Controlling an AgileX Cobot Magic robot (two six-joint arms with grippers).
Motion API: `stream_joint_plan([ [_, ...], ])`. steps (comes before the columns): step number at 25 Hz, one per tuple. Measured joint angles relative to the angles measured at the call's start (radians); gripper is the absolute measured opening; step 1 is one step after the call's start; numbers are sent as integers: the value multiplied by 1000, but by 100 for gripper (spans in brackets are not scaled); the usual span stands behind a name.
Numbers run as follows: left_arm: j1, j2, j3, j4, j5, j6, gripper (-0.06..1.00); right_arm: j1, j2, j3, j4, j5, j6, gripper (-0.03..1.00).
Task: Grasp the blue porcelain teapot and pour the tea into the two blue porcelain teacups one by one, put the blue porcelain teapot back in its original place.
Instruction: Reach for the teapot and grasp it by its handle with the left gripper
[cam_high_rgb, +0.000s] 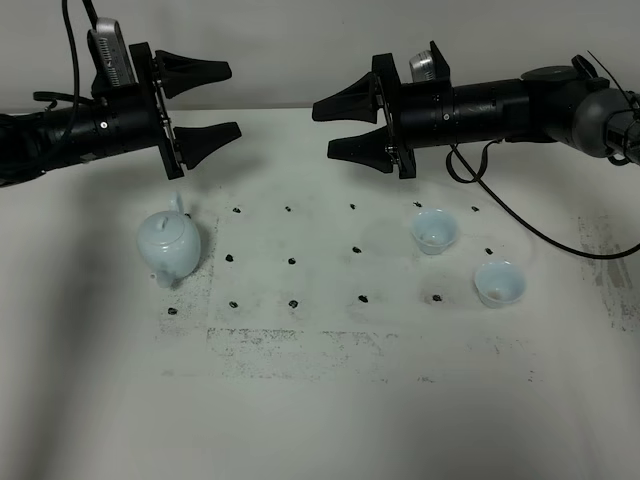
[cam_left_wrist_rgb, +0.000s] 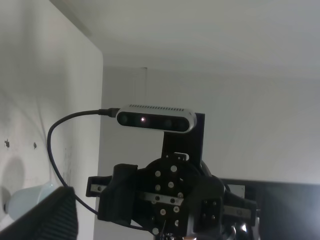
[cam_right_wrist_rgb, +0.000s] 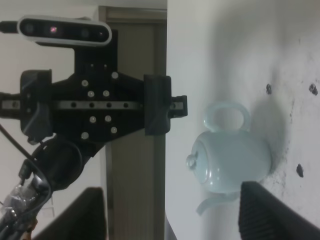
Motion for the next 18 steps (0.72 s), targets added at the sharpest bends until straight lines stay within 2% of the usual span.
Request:
stream_joint_plan([
  [18, 0, 0, 0, 3, 0, 0, 70, 0, 0, 0, -8, 15, -14, 55],
])
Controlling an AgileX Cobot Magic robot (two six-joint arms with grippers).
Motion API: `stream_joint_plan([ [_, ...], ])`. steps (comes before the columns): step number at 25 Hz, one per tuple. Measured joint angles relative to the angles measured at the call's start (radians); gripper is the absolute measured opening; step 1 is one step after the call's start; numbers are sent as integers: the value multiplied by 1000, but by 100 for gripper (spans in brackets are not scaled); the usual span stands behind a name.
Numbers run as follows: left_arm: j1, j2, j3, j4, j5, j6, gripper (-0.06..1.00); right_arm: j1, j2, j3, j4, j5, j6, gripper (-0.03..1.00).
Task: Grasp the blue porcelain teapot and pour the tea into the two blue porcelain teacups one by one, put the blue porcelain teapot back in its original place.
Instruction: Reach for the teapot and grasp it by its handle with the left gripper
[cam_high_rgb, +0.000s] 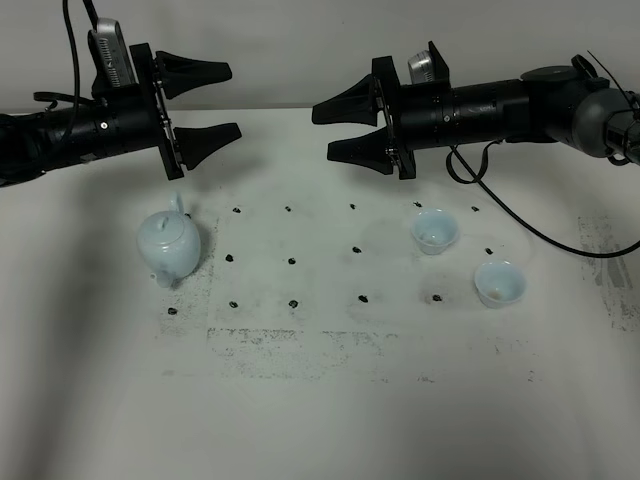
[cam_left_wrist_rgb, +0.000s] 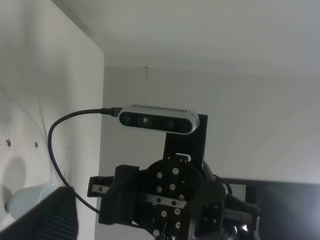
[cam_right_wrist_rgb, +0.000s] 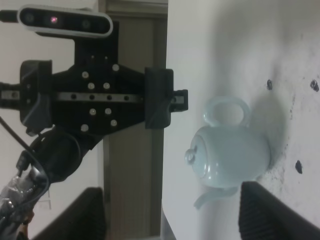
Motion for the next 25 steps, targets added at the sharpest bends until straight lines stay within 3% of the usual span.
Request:
stream_joint_plan([
  [18, 17, -1, 0, 54, 0, -17, 70, -14, 0, 0, -24, 11, -18, 55],
  [25, 47, -126, 0, 133, 3, -26, 70, -19, -31, 0, -133, 13, -22, 55],
])
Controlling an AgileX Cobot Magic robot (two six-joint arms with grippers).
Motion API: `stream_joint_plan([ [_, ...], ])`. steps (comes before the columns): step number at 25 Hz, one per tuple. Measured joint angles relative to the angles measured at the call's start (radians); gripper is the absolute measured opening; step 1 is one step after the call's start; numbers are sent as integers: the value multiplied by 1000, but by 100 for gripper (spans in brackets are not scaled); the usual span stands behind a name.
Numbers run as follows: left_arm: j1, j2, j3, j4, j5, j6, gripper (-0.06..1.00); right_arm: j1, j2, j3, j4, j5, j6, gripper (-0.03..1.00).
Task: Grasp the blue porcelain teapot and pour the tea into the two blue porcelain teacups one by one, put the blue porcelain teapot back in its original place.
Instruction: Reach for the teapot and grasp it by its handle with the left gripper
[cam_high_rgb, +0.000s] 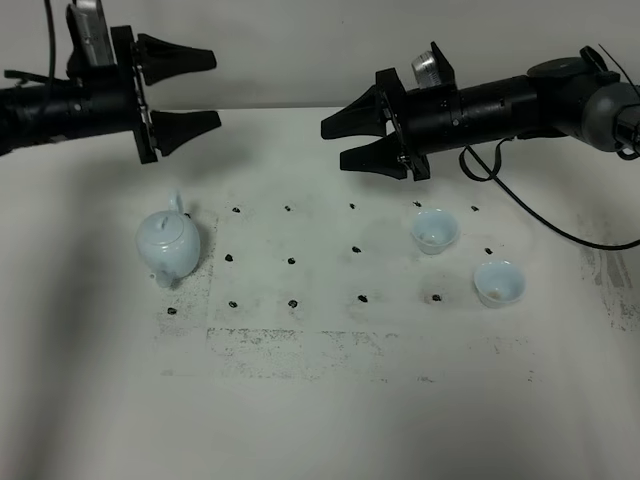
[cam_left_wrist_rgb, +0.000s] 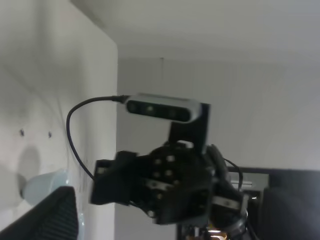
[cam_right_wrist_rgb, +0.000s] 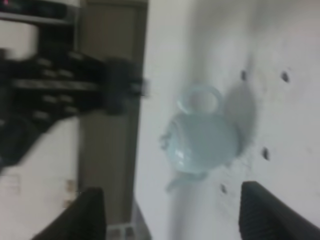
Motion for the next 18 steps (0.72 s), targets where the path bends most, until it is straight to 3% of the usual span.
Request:
stream_joint_plan([
  [9, 110, -309, 0, 271, 4, -84, 70, -31, -146, -1, -238, 2, 60, 55],
  [18, 118, -493, 0, 494, 4, -157, 70, -31, -247, -1, -460, 5, 147, 55],
])
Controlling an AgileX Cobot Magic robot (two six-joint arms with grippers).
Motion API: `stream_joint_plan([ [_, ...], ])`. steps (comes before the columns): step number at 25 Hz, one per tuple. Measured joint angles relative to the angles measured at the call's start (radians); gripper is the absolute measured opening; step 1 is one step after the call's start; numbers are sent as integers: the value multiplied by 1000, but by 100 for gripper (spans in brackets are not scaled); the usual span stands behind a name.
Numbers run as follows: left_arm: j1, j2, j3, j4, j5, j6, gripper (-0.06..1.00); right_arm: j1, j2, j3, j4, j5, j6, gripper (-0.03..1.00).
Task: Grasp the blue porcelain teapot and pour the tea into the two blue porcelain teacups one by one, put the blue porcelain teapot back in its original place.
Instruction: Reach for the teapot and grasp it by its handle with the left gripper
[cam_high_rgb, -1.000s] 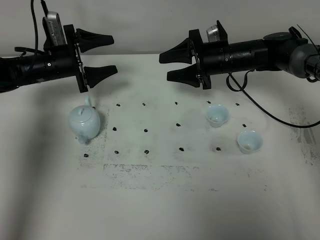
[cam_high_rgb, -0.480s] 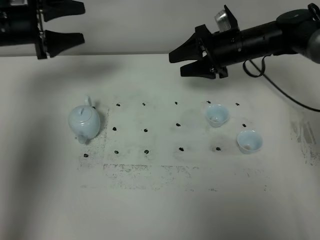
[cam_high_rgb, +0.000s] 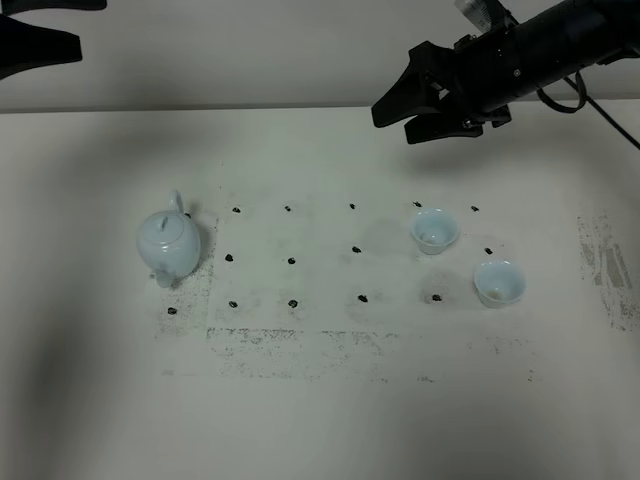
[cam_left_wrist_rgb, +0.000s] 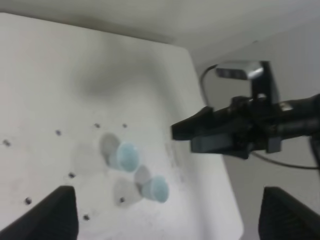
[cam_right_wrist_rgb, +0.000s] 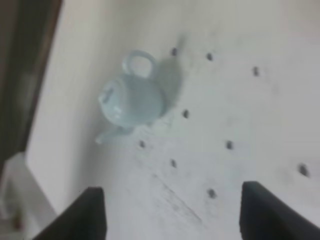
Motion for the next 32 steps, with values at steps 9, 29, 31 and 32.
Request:
stream_joint_plan([
  [9, 0, -14, 38, 68, 0, -30, 70, 20, -121, 60, -390, 1, 189, 53],
  [29, 0, -24, 51, 159, -3, 0, 70, 20, -1140, 780, -803, -80, 464, 53],
  [31, 0, -24, 51, 158, -3, 4, 70, 20, -1261, 863, -853, -91, 506, 53],
  [32, 0, -24, 51, 158, -3, 8, 70, 20, -1318, 906, -880, -91, 528, 53],
])
